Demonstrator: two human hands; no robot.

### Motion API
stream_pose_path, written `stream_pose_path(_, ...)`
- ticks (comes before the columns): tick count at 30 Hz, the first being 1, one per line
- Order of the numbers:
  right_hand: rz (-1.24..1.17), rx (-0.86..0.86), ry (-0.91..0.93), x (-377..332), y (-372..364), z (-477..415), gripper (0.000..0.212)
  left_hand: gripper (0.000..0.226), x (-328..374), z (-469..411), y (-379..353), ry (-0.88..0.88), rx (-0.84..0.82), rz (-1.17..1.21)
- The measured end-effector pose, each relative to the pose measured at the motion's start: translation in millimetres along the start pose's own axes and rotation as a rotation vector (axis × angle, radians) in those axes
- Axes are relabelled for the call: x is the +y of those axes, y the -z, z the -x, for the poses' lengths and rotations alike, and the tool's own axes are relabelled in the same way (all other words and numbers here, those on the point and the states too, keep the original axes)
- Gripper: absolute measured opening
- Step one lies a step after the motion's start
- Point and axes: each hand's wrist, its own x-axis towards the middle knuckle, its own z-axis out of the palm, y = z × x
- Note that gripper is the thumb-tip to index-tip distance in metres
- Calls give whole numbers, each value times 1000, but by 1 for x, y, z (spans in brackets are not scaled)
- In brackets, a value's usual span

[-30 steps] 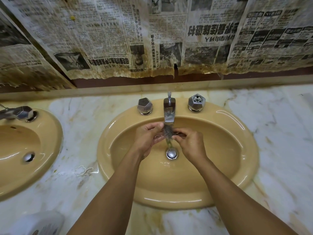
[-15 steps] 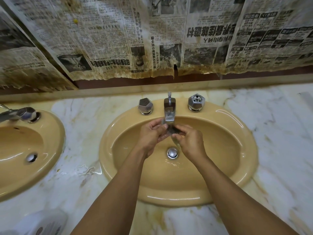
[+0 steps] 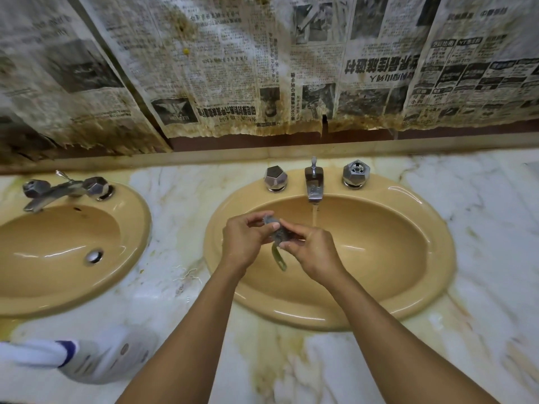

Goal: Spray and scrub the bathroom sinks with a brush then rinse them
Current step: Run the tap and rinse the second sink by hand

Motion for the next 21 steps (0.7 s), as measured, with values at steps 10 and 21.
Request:
stream_pose_path(10,217,-220,193,-61,-66,41,56,23,12,69,110,-34,258,109)
stream_pose_path(21,287,-359,113,-69,-142,80,49,20,-27,96,167,92,392,-276)
